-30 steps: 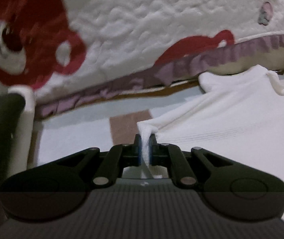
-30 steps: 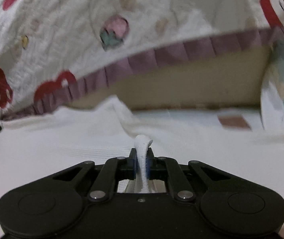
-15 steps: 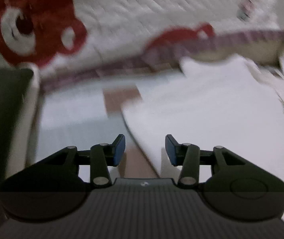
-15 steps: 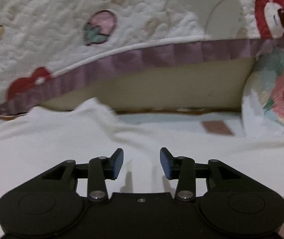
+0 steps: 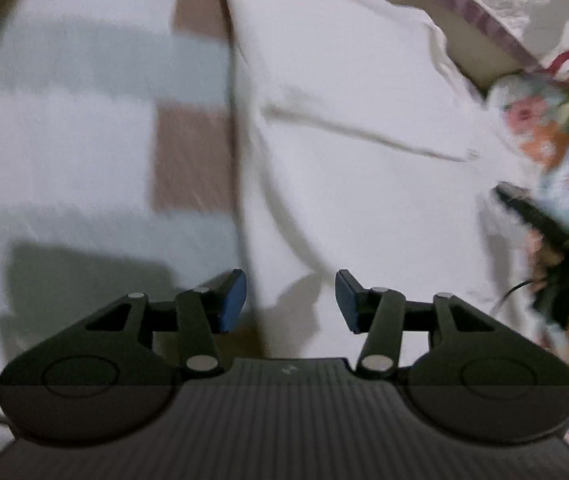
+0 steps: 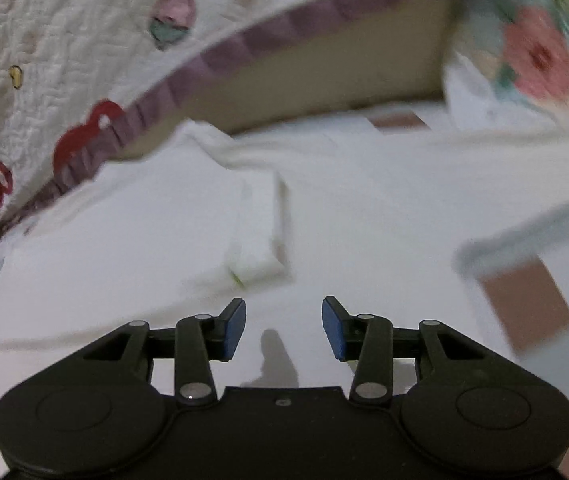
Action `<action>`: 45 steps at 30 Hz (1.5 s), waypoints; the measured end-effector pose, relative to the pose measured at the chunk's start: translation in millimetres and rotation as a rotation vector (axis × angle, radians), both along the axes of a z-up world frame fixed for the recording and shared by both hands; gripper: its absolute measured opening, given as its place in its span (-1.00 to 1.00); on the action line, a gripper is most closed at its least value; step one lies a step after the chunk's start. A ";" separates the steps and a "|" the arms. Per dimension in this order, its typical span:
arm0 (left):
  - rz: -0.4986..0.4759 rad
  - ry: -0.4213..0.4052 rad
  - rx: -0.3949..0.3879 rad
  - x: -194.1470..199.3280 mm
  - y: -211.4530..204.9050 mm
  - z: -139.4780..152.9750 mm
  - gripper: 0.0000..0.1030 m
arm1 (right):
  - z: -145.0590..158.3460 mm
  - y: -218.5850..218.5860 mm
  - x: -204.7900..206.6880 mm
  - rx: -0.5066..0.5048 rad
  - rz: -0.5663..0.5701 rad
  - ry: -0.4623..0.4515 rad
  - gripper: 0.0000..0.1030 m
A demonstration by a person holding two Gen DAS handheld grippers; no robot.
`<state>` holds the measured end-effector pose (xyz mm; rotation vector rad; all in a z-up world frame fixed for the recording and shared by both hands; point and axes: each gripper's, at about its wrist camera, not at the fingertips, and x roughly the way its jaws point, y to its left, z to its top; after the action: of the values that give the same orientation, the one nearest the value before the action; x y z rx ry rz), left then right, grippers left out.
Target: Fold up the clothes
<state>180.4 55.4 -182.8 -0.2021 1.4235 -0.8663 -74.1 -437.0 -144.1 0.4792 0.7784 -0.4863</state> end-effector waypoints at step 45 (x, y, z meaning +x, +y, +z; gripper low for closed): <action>-0.184 -0.122 0.018 -126.4 27.2 33.6 -0.25 | 29.4 132.6 -20.6 0.115 0.373 -0.055 0.16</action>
<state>54.1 82.6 -149.2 -0.0036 1.3492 -0.9986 -94.7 -304.4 -114.7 0.4391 0.8232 -0.0818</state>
